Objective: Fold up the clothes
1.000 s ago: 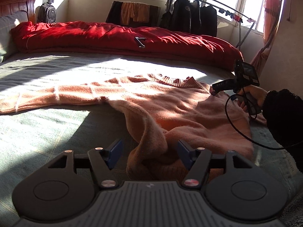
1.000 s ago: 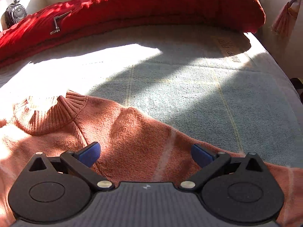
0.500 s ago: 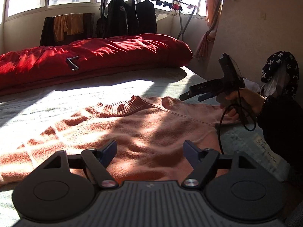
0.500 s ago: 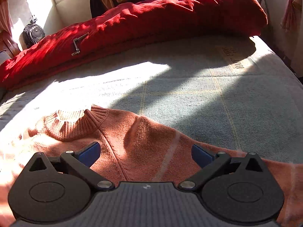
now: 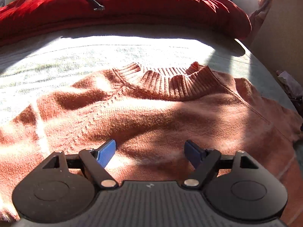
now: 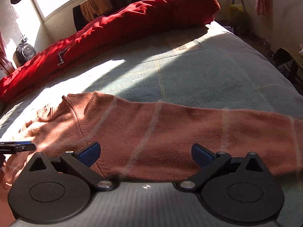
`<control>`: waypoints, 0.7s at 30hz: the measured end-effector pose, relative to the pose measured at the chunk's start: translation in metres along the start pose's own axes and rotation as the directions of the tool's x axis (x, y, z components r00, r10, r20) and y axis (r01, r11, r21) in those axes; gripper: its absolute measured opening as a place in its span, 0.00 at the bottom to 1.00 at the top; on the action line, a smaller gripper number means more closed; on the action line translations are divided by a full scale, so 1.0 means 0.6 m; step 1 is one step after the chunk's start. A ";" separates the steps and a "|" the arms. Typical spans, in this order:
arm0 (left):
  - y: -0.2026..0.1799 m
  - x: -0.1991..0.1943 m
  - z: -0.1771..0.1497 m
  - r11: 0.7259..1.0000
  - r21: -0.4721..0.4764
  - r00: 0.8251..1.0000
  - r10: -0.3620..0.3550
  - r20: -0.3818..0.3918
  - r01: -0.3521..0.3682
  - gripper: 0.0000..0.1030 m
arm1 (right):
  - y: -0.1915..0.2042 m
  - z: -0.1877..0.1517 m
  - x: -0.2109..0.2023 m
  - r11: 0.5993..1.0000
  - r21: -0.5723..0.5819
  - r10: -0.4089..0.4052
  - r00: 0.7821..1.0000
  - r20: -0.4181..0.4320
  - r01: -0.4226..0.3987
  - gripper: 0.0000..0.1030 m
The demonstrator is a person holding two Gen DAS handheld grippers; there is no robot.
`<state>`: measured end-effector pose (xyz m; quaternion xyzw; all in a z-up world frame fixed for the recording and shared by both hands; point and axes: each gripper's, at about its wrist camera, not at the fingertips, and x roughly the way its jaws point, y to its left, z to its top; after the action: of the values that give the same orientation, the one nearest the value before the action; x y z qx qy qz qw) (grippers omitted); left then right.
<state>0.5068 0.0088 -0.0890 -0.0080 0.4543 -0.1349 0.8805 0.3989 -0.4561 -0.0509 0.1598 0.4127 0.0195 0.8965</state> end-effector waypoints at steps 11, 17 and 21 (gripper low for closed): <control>-0.169 -0.040 0.028 0.948 0.089 0.952 -0.305 -0.035 0.307 0.81 | -0.081 0.015 -0.019 0.958 0.208 0.182 0.980 0.082 -0.196 1.00; -0.233 0.008 -0.018 0.922 0.129 0.926 -0.346 -0.151 0.366 0.81 | -0.060 0.000 0.044 0.948 0.199 0.251 0.968 0.007 -0.247 1.00; -0.187 0.007 -0.032 0.881 0.090 0.881 -0.451 -0.144 0.465 0.90 | -0.129 -0.012 0.008 0.956 0.220 0.182 0.980 0.076 -0.195 1.00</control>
<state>0.4677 -0.0982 -0.0881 -0.0537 0.4819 -0.3670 0.7938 0.3891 -0.5268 -0.0825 0.2999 0.3702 0.0535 0.8776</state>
